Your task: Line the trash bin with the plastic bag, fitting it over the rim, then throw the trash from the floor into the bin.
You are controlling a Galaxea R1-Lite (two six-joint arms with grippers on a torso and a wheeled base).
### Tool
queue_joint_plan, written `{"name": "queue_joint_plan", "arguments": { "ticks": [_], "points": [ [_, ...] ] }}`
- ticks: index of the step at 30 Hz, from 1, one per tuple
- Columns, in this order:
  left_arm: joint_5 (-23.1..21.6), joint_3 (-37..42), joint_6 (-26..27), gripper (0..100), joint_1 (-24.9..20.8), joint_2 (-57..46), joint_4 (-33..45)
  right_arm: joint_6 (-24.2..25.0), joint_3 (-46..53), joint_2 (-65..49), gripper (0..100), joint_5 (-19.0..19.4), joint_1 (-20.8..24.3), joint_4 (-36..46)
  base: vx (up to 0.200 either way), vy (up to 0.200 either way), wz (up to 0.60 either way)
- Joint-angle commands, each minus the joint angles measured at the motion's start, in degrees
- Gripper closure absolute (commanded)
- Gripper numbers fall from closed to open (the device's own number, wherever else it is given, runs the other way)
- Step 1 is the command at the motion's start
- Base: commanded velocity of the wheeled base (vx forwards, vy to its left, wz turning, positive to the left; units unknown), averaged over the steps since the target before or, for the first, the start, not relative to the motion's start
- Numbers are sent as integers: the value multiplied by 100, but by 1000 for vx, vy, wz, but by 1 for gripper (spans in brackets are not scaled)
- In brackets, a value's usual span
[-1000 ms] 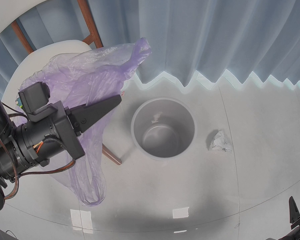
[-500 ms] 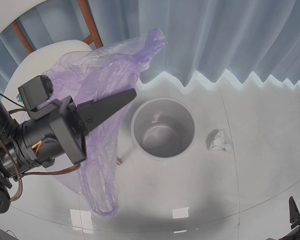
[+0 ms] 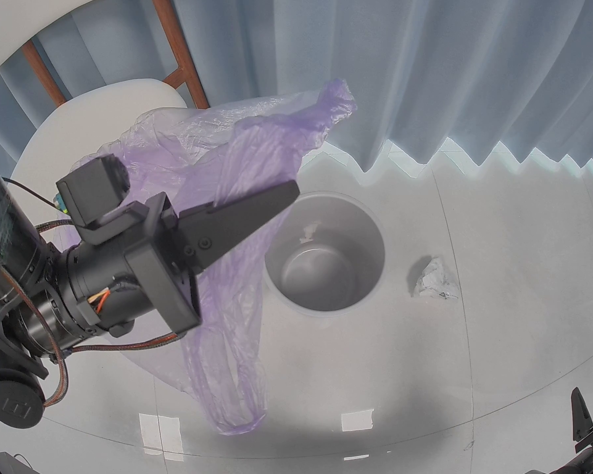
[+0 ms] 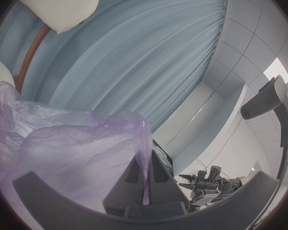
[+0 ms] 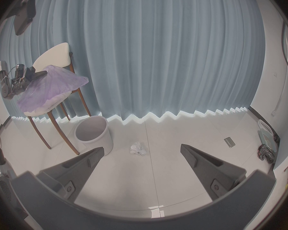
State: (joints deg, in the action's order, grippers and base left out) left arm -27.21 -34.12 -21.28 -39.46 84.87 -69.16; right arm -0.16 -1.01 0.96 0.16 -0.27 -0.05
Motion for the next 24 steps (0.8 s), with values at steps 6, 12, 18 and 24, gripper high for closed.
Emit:
{"name": "queue_joint_plan", "arguments": {
  "ticks": [6,12,18,24],
  "points": [
    [23,72,-42,100,-18,478,-414,-2,101,-96,0,2,0,-4,0,0,0],
    [5,90,-34,100,-123,583,-423,-2,101,-96,0,2,0,5,0,0,0],
    [5,169,-34,100,-308,618,-608,-2,101,-96,0,2,0,5,0,0,0],
    [5,213,-42,100,-413,750,-845,-2,101,-88,0,2,0,-4,0,0,0]
  ]
}}
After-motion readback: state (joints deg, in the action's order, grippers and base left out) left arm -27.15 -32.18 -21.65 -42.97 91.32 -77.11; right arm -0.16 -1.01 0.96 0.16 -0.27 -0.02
